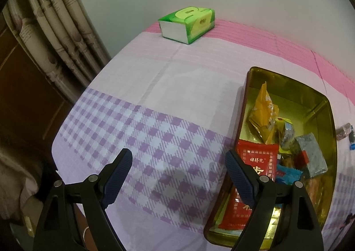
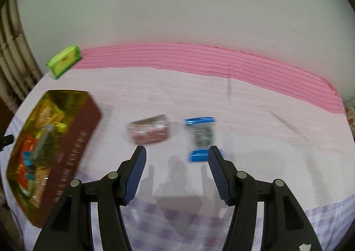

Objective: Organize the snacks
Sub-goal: 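Move the right gripper to the blue-ended candy and grasp it, then grasp the pink-wrapped roll with the left gripper while the right holds the blue candy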

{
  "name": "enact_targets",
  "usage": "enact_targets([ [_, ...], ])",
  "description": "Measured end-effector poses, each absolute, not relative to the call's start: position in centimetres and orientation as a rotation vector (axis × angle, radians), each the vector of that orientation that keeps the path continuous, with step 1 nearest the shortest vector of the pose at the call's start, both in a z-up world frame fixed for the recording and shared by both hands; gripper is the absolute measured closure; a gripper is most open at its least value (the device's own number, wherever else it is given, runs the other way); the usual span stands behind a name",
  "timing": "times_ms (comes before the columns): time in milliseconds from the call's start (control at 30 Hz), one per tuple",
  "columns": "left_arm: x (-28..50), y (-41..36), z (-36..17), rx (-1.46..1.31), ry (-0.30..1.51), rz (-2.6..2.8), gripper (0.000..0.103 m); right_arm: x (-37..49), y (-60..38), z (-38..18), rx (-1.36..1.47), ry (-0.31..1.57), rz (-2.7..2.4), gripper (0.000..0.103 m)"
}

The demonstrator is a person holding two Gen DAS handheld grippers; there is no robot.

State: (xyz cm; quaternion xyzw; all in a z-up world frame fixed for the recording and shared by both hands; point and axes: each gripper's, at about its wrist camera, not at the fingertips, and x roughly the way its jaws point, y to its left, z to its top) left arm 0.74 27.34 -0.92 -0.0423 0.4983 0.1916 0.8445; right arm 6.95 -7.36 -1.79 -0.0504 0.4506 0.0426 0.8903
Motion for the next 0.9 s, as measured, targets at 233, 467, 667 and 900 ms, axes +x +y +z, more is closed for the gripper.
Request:
enact_targets([
  [233,0.9,26.8,-0.8,-0.071,1.014,0.402,0.017,9.1,-8.9,-3.3,-0.127,0.933,0.064,0.048],
  [467,0.8,25.7,-0.2,-0.051,0.957,0.377,0.017,10.6,-9.8,-4.9,-0.124,0.947,0.072,0.053],
  [667,0.8,23.2,0.4,-0.034,0.939,0.300,0.017,11.3,-10.1,-5.6,-0.110,0.948,0.086,0.062],
  [900,1.7,18.8,2.0,0.048,0.908,0.192,0.017,11.0,-10.7,-5.6,-0.095,0.929,0.095,0.078],
])
